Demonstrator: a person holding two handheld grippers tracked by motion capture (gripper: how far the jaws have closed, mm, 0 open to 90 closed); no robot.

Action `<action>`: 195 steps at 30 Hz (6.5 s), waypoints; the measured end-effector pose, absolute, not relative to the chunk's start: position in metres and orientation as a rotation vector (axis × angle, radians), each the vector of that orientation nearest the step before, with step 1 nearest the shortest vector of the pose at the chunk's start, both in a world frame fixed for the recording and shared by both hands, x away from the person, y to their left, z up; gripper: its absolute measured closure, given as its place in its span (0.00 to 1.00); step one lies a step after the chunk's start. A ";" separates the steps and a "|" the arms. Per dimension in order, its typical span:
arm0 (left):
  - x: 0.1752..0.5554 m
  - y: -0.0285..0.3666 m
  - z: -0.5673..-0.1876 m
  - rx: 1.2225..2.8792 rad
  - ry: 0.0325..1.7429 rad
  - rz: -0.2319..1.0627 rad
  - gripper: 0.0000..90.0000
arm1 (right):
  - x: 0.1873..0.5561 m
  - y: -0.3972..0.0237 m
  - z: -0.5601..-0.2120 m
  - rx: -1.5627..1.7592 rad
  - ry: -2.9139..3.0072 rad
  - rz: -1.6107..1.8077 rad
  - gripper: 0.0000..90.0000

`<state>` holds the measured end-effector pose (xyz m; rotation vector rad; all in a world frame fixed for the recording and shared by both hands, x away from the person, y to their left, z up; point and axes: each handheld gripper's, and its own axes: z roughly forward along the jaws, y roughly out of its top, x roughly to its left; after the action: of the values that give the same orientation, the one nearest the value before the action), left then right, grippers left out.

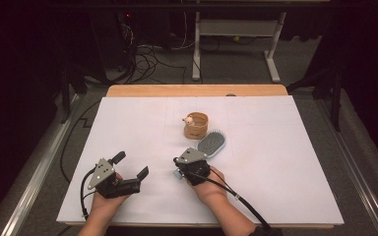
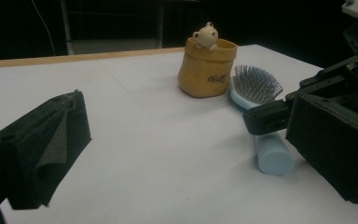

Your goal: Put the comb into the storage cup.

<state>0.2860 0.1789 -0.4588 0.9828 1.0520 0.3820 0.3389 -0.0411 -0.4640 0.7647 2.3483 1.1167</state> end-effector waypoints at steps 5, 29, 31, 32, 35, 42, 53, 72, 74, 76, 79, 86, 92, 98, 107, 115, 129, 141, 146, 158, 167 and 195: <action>0.285 0.179 -0.458 0.977 1.051 0.381 0.01 | 0.342 -0.037 -0.469 0.775 2.388 1.066 1.00; 0.285 0.178 -0.458 0.979 1.047 0.385 0.01 | 0.337 -0.049 -0.468 0.800 2.435 1.083 1.00; 0.284 0.178 -0.458 0.977 1.045 0.384 0.01 | 0.338 -0.048 -0.468 0.800 2.443 1.077 1.00; 0.284 0.178 -0.457 0.976 1.045 0.385 0.01 | 0.339 -0.048 -0.468 0.802 2.452 1.073 1.00; 0.285 0.179 -0.457 0.972 1.048 0.385 0.01 | 0.340 -0.049 -0.467 0.798 2.465 1.053 1.00; 0.284 0.179 -0.457 0.971 1.044 0.391 0.01 | 0.339 -0.054 -0.467 0.794 2.488 1.008 1.00; 0.285 0.178 -0.458 0.973 1.046 0.393 0.01 | 0.326 -0.081 -0.464 0.776 2.500 0.954 1.00; 0.284 0.176 -0.459 0.980 1.047 0.394 0.01 | 0.303 -0.166 -0.454 0.828 2.495 0.896 1.00; 0.284 0.176 -0.459 0.981 1.045 0.396 0.01 | 0.301 -0.173 -0.453 0.829 2.494 0.902 1.00; 0.284 0.175 -0.459 0.980 1.046 0.395 0.01 | 0.298 -0.179 -0.453 0.836 2.485 0.879 1.00; 0.284 0.175 -0.460 0.982 1.046 0.394 0.01 | 0.295 -0.189 -0.456 0.858 2.490 0.852 1.00; 0.284 0.174 -0.461 0.991 1.043 0.396 0.01 | 0.290 -0.214 -0.459 0.917 2.448 0.873 1.00; 0.284 0.174 -0.461 0.993 1.044 0.398 0.01 | 0.287 -0.229 -0.460 0.955 2.406 0.897 1.00; 0.284 0.174 -0.461 1.003 1.045 0.399 0.01 | 0.284 -0.237 -0.461 0.980 2.377 0.929 1.00; 0.284 0.172 -0.462 1.028 1.040 0.405 0.01 | 0.273 -0.268 -0.444 1.050 2.159 1.183 1.00; 0.284 0.172 -0.463 1.041 1.032 0.405 0.00 | 0.274 -0.286 -0.448 1.138 2.064 1.233 0.88; 0.283 0.171 -0.463 1.069 1.021 0.401 0.00 | 0.279 -0.285 -0.457 1.161 2.085 1.249 0.33; 0.283 0.171 -0.463 1.066 1.017 0.396 0.00 | 0.282 -0.281 -0.460 1.167 2.119 1.275 0.03; 0.284 0.170 -0.464 1.072 1.016 0.393 0.00 | 0.286 -0.276 -0.458 1.166 2.133 1.254 0.00; 0.287 0.171 -0.466 1.094 1.026 0.390 0.01 | 0.300 -0.261 -0.452 1.182 2.232 1.096 0.00; 0.287 0.172 -0.466 1.090 1.014 0.387 0.00 | 0.313 -0.257 -0.442 1.196 2.344 0.966 0.00; 0.284 0.170 -0.467 1.096 0.987 0.387 0.00 | 0.315 -0.249 -0.445 1.146 2.585 0.704 0.00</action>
<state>0.2840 0.1700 -0.4665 1.0961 0.9867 0.3867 0.3150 -0.2494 -0.4455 1.1459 2.5852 0.7045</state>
